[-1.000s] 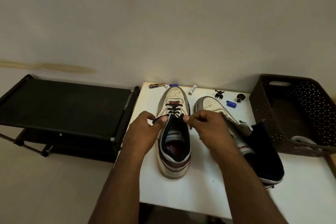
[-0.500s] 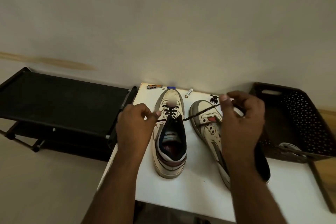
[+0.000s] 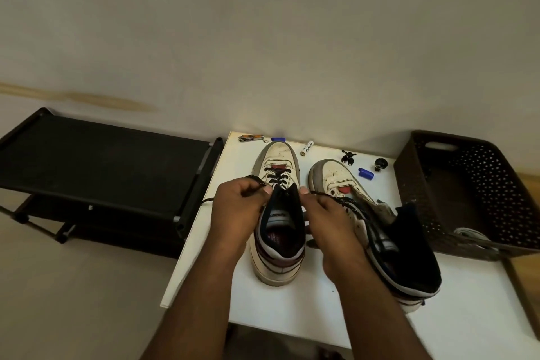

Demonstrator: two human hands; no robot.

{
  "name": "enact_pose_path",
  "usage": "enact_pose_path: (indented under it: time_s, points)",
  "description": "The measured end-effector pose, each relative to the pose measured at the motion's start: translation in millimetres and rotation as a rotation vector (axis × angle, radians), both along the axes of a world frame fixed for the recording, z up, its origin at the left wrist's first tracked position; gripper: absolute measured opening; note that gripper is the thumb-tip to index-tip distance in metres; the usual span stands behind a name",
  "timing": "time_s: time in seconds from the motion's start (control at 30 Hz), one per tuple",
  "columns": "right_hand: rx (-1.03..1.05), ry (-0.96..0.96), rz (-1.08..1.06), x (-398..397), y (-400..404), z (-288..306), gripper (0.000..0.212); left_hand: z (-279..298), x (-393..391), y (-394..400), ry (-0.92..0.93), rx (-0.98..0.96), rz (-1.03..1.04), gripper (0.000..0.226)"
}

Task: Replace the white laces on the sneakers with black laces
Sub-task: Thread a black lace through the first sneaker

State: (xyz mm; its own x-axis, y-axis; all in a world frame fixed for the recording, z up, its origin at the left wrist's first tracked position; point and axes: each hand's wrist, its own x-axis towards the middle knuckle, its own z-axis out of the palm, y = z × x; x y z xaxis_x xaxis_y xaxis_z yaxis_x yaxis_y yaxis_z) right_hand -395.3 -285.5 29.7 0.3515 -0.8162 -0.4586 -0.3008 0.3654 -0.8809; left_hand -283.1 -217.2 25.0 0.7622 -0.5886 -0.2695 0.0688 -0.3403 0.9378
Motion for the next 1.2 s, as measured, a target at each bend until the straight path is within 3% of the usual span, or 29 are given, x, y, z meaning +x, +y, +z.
enact_pose_path:
  time_s: [0.23,0.6,0.77,0.93,1.07,1.2]
  points:
    - [0.048,-0.371,-0.411,22.5,15.5,-14.7,0.021,-4.6,-8.6,-6.2,0.132,-0.059,0.166,0.019]
    - [0.247,-0.537,-0.465,24.1,16.8,-23.2,0.025,-17.7,-18.0,-16.0,0.527,-0.136,0.335,0.023]
    - [0.338,-0.591,-0.413,21.6,13.9,-28.7,0.033,-28.9,-18.2,-15.3,0.614,-0.175,0.442,0.032]
    - [0.399,-0.598,-0.517,24.3,13.1,-35.0,0.028,-31.0,-21.3,-14.8,0.712,-0.285,0.585,0.033]
    - [0.283,-0.583,-0.52,26.0,13.2,-27.5,0.024,-26.7,-23.1,-12.6,0.684,-0.343,0.636,0.03]
    - [-0.011,-0.378,-0.357,24.8,24.1,-4.6,0.024,6.4,-21.0,2.7,0.549,-0.385,0.514,0.014]
